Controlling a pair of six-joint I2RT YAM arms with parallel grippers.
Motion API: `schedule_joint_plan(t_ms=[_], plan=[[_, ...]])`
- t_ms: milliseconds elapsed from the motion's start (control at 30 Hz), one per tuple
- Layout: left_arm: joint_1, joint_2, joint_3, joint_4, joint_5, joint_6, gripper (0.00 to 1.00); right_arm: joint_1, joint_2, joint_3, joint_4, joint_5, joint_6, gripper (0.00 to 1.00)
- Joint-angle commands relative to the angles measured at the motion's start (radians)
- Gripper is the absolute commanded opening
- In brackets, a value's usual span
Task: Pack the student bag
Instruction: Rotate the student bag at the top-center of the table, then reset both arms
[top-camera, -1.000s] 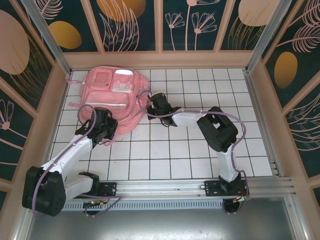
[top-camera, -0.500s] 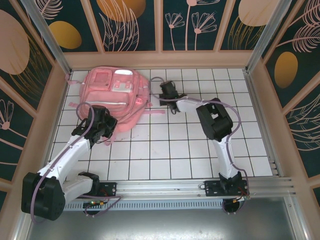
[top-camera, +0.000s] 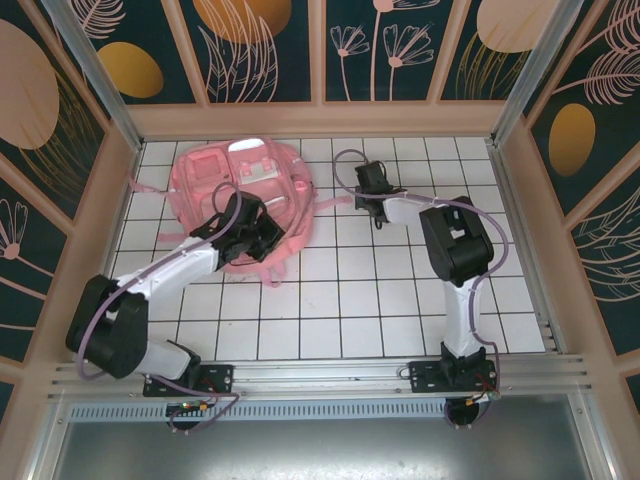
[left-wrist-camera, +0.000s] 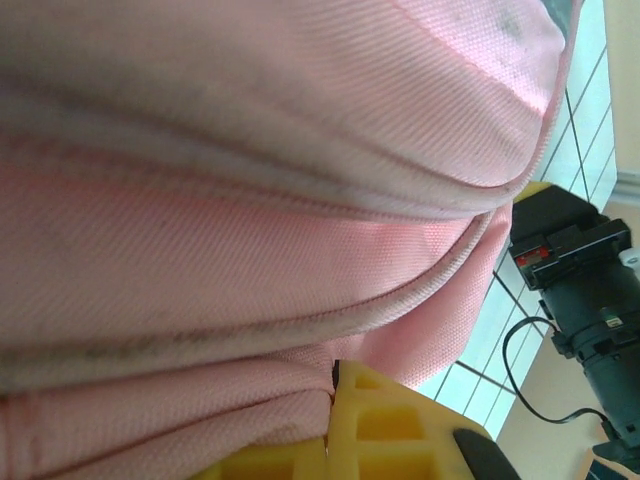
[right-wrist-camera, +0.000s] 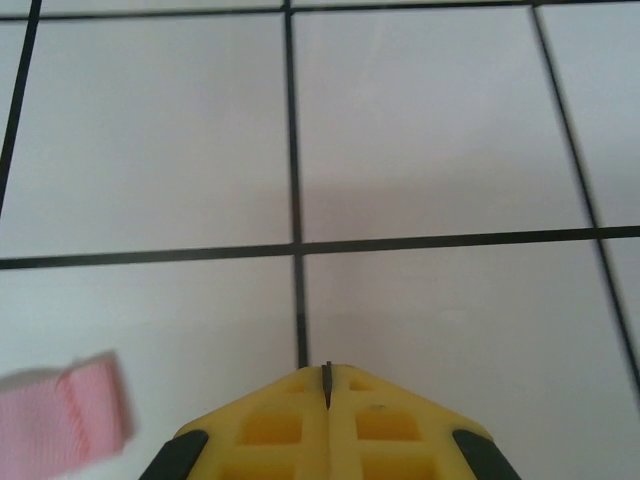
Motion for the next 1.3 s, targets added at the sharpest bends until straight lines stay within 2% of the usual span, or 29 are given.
schedule_joint_plan(t_ms=[0,67,100,167,200,233,300,367,467,533,667,733,800,900,933,1000,1067,1200,1267], plan=[[-0.047,0.054,0.120,0.166,0.101,0.032,0.00,-0.016,-0.080,-0.030,0.003,0.032,0.013,0.00],[-0.062,0.097,0.177,0.148,0.108,0.063,0.00,-0.021,-0.105,-0.043,0.001,0.030,0.020,0.00],[-0.064,0.114,0.205,0.122,0.109,0.080,0.07,-0.025,-0.120,-0.048,-0.001,0.029,0.026,0.00],[-0.064,0.123,0.244,0.062,0.080,0.124,0.33,-0.031,-0.150,-0.067,0.004,0.018,0.038,0.00],[-0.063,0.119,0.266,0.025,0.050,0.150,0.49,-0.034,-0.173,-0.079,0.011,0.005,0.042,0.04],[-0.062,0.113,0.291,-0.015,0.014,0.180,0.64,-0.036,-0.198,-0.098,0.023,-0.005,0.048,0.14],[-0.057,0.099,0.350,-0.106,-0.057,0.247,0.84,-0.041,-0.248,-0.127,0.040,-0.019,0.057,0.31],[-0.044,0.087,0.412,-0.197,-0.129,0.325,0.98,-0.050,-0.291,-0.154,0.048,-0.021,0.070,0.43],[0.017,0.065,0.485,-0.322,-0.232,0.435,0.99,-0.073,-0.363,-0.200,0.059,-0.037,0.088,0.63],[0.091,0.037,0.488,-0.372,-0.306,0.480,0.99,-0.091,-0.428,-0.251,0.090,-0.059,0.096,0.75],[0.195,-0.030,0.409,-0.340,-0.526,0.610,0.99,-0.147,-0.547,-0.362,0.175,-0.137,0.102,0.84],[0.214,-0.067,0.322,-0.246,-0.672,0.706,0.98,-0.188,-0.591,-0.409,0.199,-0.197,0.108,0.86],[0.250,-0.095,0.235,-0.149,-0.765,0.784,0.99,-0.226,-0.621,-0.443,0.204,-0.196,0.119,0.89],[0.343,-0.120,0.120,-0.026,-0.795,0.812,0.98,-0.254,-0.646,-0.493,0.215,-0.114,0.074,0.92],[0.361,-0.129,0.074,0.032,-0.809,0.832,0.99,-0.264,-0.647,-0.505,0.212,-0.110,0.057,0.96],[0.392,-0.141,-0.043,0.162,-0.868,0.870,0.99,-0.284,-0.642,-0.528,0.210,-0.110,0.034,0.97],[0.421,-0.129,-0.120,0.261,-0.871,0.922,0.98,-0.302,-0.640,-0.556,0.223,-0.105,0.032,0.97],[0.460,-0.046,-0.224,0.444,-0.856,1.024,0.98,-0.334,-0.644,-0.678,0.408,-0.060,0.001,0.97],[0.471,-0.019,-0.284,0.592,-0.830,1.060,0.99,-0.343,-0.633,-0.713,0.487,-0.029,-0.016,0.98]])
